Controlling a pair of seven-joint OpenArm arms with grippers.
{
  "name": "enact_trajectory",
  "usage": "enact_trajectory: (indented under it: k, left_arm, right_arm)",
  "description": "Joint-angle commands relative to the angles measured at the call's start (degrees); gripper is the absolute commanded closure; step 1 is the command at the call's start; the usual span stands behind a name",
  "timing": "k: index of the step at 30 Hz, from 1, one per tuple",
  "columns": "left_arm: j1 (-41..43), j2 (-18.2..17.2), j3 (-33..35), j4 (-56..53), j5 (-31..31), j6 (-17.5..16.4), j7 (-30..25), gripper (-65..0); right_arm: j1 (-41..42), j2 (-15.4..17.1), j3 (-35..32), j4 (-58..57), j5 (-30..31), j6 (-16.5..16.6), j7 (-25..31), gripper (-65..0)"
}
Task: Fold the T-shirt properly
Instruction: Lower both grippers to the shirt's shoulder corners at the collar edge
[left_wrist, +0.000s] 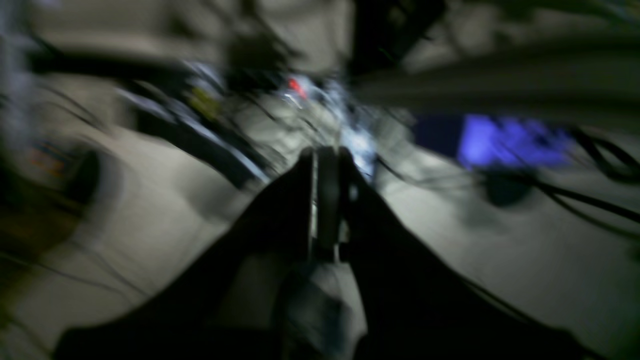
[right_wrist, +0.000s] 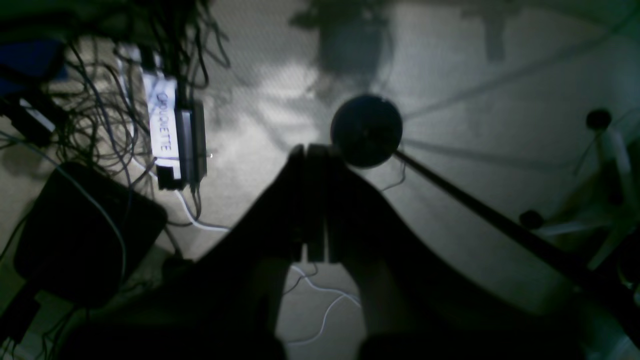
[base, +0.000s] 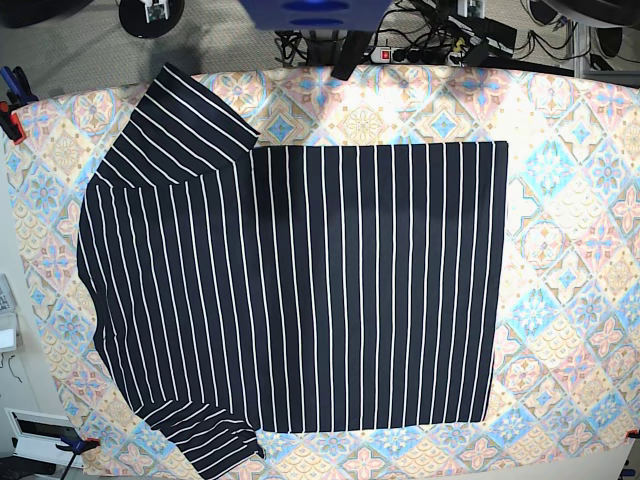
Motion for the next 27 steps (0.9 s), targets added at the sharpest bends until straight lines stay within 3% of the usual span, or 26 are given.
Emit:
enact_trajectory:
  k: [1,5,9,12,16,21,27]
  left_arm:
    - [2.44,-0.57,-1.64,3.31,3.37,1.34,-0.64,0.0]
    - [6.14,-0.39,-5.42,12.36,12.08,4.95,-0.64,0.0]
    - [8.95,-0.39,-8.06,21.51,14.8,6.44,0.24,0.0]
    - [9.48,-0.39,-9.64,29.77,15.07,6.44,6.13,0.0]
    - [8.51,-0.39,-12.72,38.56,15.07,6.44,15.89,0.0]
    - [4.46,-0.3,-13.25,42.34,11.99,6.44,21.43,0.0]
    - [-0.55,-0.3,-13.34,42.08,-2.87,6.44,21.95,0.0]
  right_arm:
    - [-1.8,0.35,0.19,1.05,0.03,-0.19,0.25,-0.2]
    - [-3.64,0.35,0.19,5.45,0.03,-0.19,0.25,-0.2]
    - [-6.81,0.35,0.8,13.36,0.12,-0.19,0.17,-0.2]
    - [-8.57,0.35,3.62,18.98,0.12,-0.19,-0.98,-0.2]
    - [-8.83,0.35,5.99,26.11,0.12,-0.19,-7.22,-0.2]
    - [-8.39,0.35,8.1,32.26,0.12,-0.19,-13.81,-0.2]
    - [-6.37,0.35,9.07,36.57,0.12,-0.19,-18.74,-0.2]
